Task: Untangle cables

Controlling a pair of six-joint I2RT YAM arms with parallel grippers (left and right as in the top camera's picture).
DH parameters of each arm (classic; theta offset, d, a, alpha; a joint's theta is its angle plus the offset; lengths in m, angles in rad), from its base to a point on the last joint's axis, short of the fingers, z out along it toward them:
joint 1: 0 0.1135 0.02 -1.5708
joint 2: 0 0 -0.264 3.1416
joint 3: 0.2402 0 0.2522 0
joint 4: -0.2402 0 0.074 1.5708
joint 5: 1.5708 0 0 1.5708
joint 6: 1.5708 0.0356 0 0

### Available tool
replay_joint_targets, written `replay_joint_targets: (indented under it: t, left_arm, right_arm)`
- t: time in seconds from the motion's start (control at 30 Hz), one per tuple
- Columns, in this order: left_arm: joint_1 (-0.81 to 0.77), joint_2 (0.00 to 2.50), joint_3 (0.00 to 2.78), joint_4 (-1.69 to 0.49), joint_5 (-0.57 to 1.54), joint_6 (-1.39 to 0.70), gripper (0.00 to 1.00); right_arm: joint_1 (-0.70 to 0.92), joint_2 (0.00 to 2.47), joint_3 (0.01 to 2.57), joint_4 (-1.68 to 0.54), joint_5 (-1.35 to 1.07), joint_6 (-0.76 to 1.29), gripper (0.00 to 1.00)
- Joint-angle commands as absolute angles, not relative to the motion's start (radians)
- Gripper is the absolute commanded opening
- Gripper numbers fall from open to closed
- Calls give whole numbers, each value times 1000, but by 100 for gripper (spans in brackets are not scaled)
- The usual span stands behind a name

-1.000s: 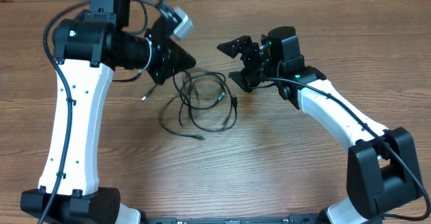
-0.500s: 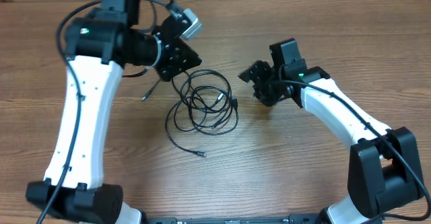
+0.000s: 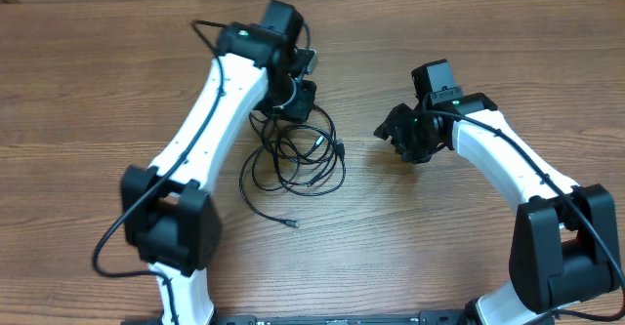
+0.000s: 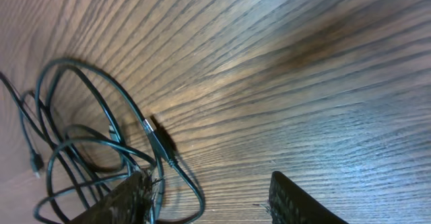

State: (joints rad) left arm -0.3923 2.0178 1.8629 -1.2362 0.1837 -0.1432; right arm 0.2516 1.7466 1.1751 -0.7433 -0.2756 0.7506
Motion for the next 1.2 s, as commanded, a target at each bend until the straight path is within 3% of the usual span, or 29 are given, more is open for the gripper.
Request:
replay_joint_targets:
  t: [0.0,0.47,0.7,0.93,1.0,1.07,1.17]
  left_arm:
    - [-424,2075,1859,-1215,102,-239,25]
    - [-537,2212,1859,-1170,118,-256,23]
    - [-564,2212,1824,-1172,158,-279,34]
    - [-611,2212,1701,-1059,157,-307,33]
    - [-616,2212,1697,-1055,157,-307,26]
    - [-616,2212,1704,-1062,157,-307,4]
    - [-599,2210,1753,-1108,154,-307,4]
  right_arm:
    - [270,1730,1179,-744,-258,698,54]
    - [267,1730,1179,-773,-209,698,55]
    - [267,1730,1179,-793,-150,698,55]
    - [266,1730,1179,-802,-131,698,56]
    - [266,1730,1179,-803,-131,698,56]
    - [266,1730,1179,-802,-131,698,56]
    - [266,1730,1179,-802,-131,698,56]
